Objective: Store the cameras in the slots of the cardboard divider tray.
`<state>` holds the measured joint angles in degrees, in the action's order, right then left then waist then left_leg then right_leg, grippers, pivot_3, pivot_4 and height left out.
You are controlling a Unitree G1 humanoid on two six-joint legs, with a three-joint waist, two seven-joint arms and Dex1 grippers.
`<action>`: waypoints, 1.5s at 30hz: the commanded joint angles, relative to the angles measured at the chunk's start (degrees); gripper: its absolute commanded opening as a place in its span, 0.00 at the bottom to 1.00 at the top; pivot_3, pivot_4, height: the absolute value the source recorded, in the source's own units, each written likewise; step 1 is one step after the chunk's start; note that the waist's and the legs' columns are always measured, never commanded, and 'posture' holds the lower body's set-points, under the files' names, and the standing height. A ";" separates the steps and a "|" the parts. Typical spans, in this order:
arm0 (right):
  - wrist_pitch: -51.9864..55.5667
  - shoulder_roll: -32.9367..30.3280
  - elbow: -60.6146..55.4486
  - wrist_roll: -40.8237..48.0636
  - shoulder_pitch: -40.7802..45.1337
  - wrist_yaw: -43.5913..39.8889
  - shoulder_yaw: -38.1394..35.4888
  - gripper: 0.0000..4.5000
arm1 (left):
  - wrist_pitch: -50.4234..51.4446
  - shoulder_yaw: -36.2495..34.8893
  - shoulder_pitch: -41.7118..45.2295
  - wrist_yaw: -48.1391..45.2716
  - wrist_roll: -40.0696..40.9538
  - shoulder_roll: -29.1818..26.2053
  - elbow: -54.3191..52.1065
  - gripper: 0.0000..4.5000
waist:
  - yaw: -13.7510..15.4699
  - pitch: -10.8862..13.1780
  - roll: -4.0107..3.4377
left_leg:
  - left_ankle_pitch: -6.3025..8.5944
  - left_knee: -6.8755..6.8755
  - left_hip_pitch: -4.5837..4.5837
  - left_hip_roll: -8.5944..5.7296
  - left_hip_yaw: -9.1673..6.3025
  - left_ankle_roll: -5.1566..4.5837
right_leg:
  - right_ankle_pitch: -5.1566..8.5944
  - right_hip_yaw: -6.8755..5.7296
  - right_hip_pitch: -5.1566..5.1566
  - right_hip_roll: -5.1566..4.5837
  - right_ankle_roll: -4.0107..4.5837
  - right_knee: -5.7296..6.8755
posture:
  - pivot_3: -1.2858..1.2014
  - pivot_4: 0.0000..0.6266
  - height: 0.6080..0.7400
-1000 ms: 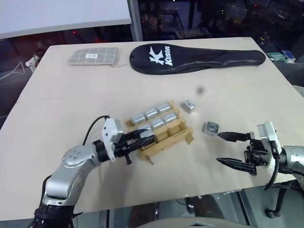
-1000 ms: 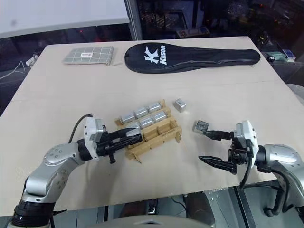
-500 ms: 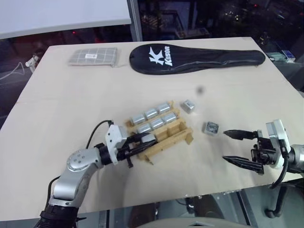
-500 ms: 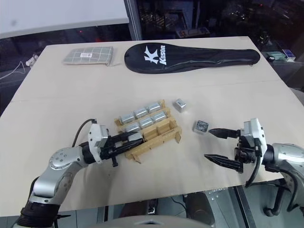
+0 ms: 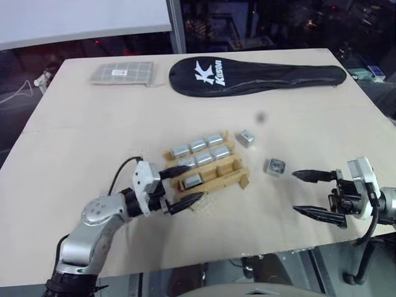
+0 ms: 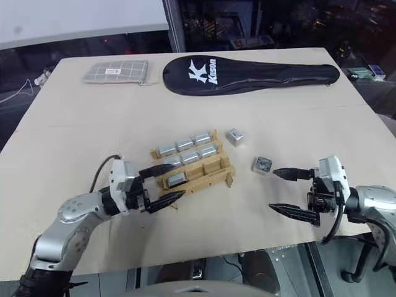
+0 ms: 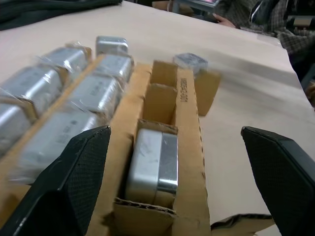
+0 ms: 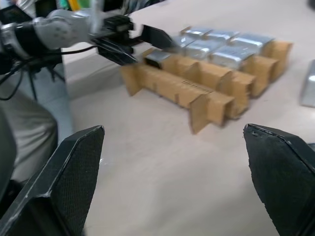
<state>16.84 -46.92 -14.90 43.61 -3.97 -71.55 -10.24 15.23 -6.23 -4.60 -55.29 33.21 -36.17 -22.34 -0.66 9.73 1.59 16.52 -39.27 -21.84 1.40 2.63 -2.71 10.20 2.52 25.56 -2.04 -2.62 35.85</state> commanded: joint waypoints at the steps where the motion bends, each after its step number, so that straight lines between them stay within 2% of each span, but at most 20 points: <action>1: -1.52 2.11 0.93 -1.67 1.94 1.63 -0.80 1.00 | 5.63 -5.34 1.91 3.00 8.90 -1.84 -8.05 0.98 | 0.03 0.00 0.00 | 0.00 0.00 0.00 0.02 0.00 0.00 | 0.00 0.00 0.00 0.00 0.00 0.00 | 0.52 0.24 1.00; 6: -1.78 6.28 2.76 -5.33 3.93 5.63 1.32 1.00 | 10.80 -10.19 3.87 4.88 14.75 -5.26 -10.66 0.98 | 0.02 0.00 -0.01 | 0.00 0.01 0.01 -0.05 0.00 0.00 | 0.00 -0.01 -0.01 0.01 0.00 0.01 | 0.52 0.24 1.00; 13: -0.38 17.18 3.18 -17.80 6.22 24.66 7.80 1.00 | 17.82 -17.70 4.20 2.33 22.43 -13.79 -11.17 0.98 | -0.19 0.03 -0.03 | -0.01 0.04 -0.02 -0.05 0.10 0.02 | 0.00 -0.03 0.07 0.05 0.01 0.03 | 0.52 0.24 1.00; 20: -5.32 22.09 6.11 -27.70 6.82 34.16 10.62 1.00 | 20.92 -19.85 4.35 -1.16 24.30 -18.49 -9.88 0.98 | -0.14 0.01 0.02 | -0.01 0.04 -0.03 -0.08 0.12 0.03 | 0.00 0.01 0.06 0.00 0.02 -0.01 | 0.52 0.24 1.00; 29: -9.57 16.83 12.73 -29.06 9.57 29.81 8.27 1.00 | 21.45 -17.38 7.32 -2.45 23.17 -18.54 -8.53 0.98 | -0.15 0.02 0.01 | -0.01 0.04 -0.06 -0.11 0.20 0.03 | 0.00 -0.01 0.06 0.00 0.03 -0.02 | 0.52 0.24 1.00; 35: -12.10 17.40 16.78 -29.22 12.82 29.69 7.78 1.00 | 21.57 -16.76 8.14 -2.12 23.06 -18.21 -8.50 0.98 | -0.30 0.03 0.00 | -0.02 0.05 -0.01 -0.09 0.21 0.03 | 0.00 0.01 0.06 0.05 0.03 0.00 | 0.52 0.24 1.00; 40: -7.01 18.77 15.17 -24.18 13.69 27.12 7.81 1.00 | 21.69 -17.09 7.11 -1.56 23.23 -17.63 -9.36 0.98 | -0.24 0.03 0.00 | -0.01 0.05 -0.04 -0.09 0.17 0.03 | -0.04 0.00 0.06 0.05 0.09 0.00 | 0.52 0.24 1.00; 45: -5.88 17.23 14.04 -25.27 12.00 24.35 10.23 1.00 | 21.65 -17.50 6.01 -1.02 23.30 -17.08 -9.99 0.98 | -0.04 0.03 0.00 | -0.01 0.05 -0.10 -0.10 0.17 0.03 | -0.06 -0.01 0.06 0.01 0.13 -0.03 | 0.52 0.24 1.00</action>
<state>11.00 -29.10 1.49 18.27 8.29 -46.30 -0.25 37.17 -22.23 1.63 -56.46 56.12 -53.35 -30.53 -0.70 9.76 1.59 16.51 -39.22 -21.93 1.29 2.80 -2.69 10.16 2.51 25.62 -2.03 -2.52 35.83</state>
